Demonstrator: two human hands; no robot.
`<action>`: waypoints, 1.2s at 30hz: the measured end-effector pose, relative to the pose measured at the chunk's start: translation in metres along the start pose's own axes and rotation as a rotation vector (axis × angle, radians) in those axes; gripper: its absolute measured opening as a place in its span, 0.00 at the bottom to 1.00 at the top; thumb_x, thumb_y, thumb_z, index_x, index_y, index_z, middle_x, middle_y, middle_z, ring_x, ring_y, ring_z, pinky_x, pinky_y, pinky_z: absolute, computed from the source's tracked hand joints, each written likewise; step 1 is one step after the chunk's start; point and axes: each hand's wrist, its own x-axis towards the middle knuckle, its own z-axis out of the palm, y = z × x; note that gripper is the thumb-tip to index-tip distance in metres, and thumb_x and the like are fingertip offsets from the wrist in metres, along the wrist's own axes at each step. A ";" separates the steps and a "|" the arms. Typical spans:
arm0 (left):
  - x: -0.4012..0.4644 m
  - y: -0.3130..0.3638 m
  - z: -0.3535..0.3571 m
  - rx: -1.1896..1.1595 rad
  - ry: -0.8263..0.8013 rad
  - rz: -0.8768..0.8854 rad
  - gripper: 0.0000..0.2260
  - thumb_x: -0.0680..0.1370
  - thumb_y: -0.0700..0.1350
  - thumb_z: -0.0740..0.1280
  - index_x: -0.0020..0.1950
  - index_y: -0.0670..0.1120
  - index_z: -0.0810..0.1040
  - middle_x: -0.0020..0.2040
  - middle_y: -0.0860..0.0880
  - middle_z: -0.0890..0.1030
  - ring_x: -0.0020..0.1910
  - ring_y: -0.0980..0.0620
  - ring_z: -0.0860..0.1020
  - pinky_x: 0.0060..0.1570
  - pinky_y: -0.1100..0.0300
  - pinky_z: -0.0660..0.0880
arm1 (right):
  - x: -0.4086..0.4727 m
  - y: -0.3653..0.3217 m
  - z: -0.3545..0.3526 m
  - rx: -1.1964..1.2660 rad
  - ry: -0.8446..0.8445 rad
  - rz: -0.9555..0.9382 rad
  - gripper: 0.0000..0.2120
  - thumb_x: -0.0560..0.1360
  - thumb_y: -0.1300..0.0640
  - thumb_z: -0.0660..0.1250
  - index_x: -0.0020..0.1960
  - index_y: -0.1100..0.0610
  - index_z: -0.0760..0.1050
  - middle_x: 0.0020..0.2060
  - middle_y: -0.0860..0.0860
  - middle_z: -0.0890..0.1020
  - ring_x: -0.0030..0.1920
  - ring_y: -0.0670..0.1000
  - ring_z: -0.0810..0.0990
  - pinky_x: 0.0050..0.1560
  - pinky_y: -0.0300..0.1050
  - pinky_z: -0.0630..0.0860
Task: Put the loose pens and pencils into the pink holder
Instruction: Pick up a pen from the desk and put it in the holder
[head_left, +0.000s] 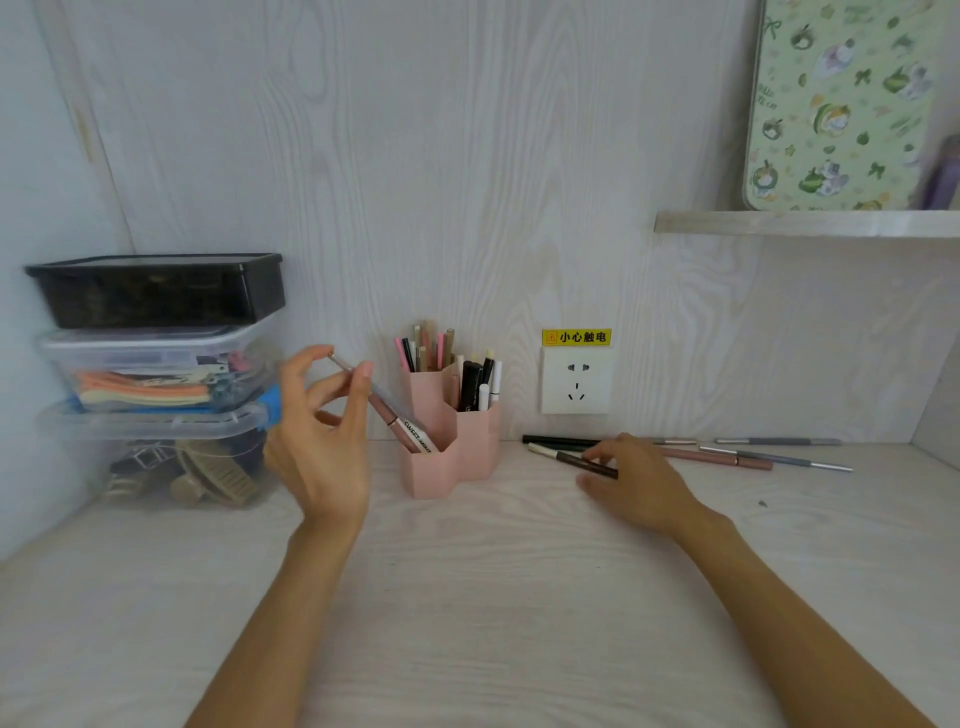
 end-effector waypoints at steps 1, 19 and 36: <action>-0.004 -0.001 0.002 0.072 -0.043 0.037 0.14 0.75 0.53 0.68 0.57 0.50 0.72 0.43 0.47 0.85 0.28 0.58 0.76 0.30 0.57 0.74 | 0.001 0.002 -0.001 0.036 -0.012 0.010 0.17 0.72 0.47 0.68 0.59 0.50 0.76 0.54 0.51 0.77 0.52 0.49 0.73 0.50 0.43 0.69; -0.005 -0.037 0.024 0.477 -0.422 -0.124 0.24 0.79 0.54 0.61 0.74 0.56 0.60 0.74 0.46 0.62 0.71 0.43 0.59 0.64 0.43 0.65 | -0.002 -0.021 0.020 -0.037 0.152 -0.050 0.09 0.76 0.50 0.63 0.53 0.48 0.80 0.40 0.47 0.72 0.47 0.49 0.73 0.41 0.42 0.66; -0.031 -0.037 0.015 0.153 -0.643 -0.605 0.26 0.71 0.64 0.66 0.64 0.52 0.68 0.60 0.53 0.76 0.53 0.52 0.77 0.49 0.57 0.69 | 0.002 -0.075 -0.033 1.224 0.398 0.041 0.13 0.79 0.60 0.59 0.62 0.58 0.63 0.43 0.54 0.81 0.36 0.43 0.83 0.42 0.34 0.79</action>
